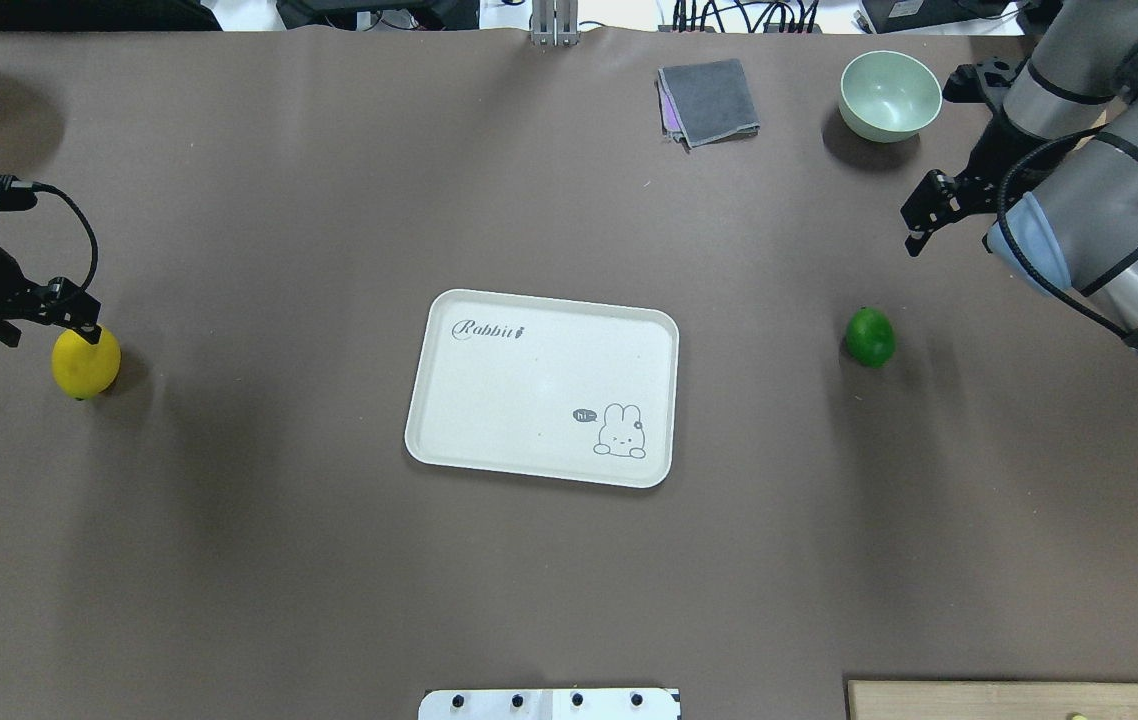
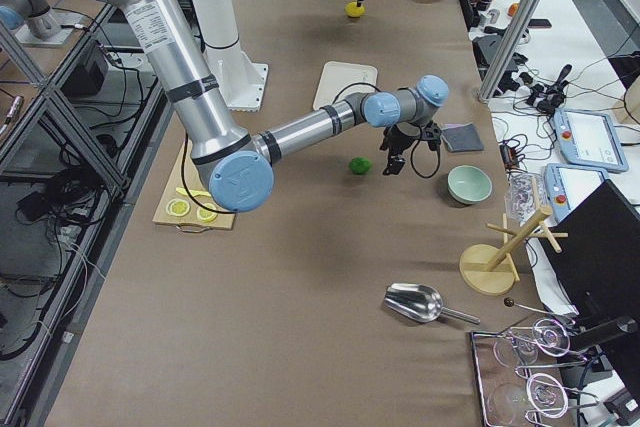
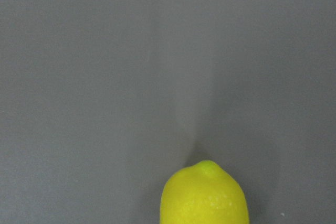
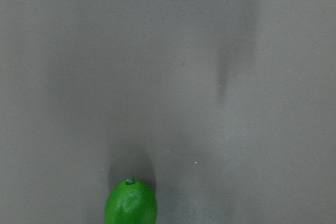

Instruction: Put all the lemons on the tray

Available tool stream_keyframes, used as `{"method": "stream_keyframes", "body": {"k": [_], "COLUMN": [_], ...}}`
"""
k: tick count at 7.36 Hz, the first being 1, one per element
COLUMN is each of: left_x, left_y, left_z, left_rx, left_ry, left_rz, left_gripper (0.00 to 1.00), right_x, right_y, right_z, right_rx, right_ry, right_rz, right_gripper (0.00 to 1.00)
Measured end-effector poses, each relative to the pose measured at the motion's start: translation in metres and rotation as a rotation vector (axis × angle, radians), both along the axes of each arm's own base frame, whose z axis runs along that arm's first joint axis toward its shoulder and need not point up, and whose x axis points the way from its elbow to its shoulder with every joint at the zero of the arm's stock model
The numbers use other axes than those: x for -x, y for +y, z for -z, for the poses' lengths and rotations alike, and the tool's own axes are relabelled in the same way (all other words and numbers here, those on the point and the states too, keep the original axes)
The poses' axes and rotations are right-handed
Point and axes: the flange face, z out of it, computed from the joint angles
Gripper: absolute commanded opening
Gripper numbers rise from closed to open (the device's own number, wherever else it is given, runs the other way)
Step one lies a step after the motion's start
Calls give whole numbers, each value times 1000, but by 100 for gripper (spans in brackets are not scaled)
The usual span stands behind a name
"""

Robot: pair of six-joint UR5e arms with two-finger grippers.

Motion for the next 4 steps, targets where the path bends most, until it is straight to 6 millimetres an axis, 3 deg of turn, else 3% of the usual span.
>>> {"method": "stream_keyframes", "body": {"k": [1, 3, 4], "left_x": [-8, -15, -16], "left_y": [0, -1, 0], "left_z": [-3, -3, -3], "left_rx": [8, 18, 21], "left_ry": [4, 6, 7], "left_rz": [4, 11, 13], "left_gripper": [95, 76, 46], "right_x": [22, 52, 61], "right_y": [-2, -2, 0], "right_z": [3, -1, -8], "right_rx": [11, 46, 68], "right_ry": [-5, -9, -8], "right_rz": [28, 67, 80], "right_gripper": [99, 99, 98]}}
